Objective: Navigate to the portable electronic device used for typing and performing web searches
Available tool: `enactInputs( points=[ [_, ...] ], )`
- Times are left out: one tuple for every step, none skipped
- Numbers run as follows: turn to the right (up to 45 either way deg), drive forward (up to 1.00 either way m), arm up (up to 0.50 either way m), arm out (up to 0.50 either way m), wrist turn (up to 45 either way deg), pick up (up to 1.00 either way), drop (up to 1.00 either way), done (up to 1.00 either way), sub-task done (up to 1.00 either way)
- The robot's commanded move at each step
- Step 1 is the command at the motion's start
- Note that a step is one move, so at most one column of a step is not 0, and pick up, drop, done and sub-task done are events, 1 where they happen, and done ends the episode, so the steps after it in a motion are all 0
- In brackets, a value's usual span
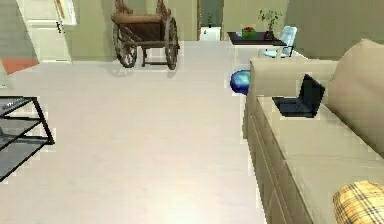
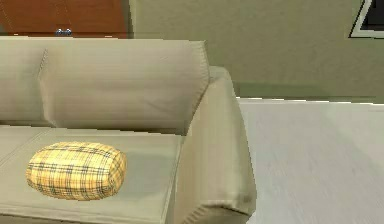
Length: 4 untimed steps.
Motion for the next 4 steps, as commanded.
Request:
enactInputs(
  points=[
    [3.0, 0.00, 0.00, 0.00, 0.0, 0.00, 0.00, 0.00, 0.00],
    [0.0, 1.00, 0.00, 0.00, 0.0, 0.00, 0.00, 0.00, 0.00],
    [0.0, 1.00, 0.00, 0.00, 0.0, 0.00, 0.00, 0.00, 0.00],
    [0.0, 1.00, 0.00, 0.00, 0.0, 0.00, 0.00, 0.00, 0.00]
  ],
)
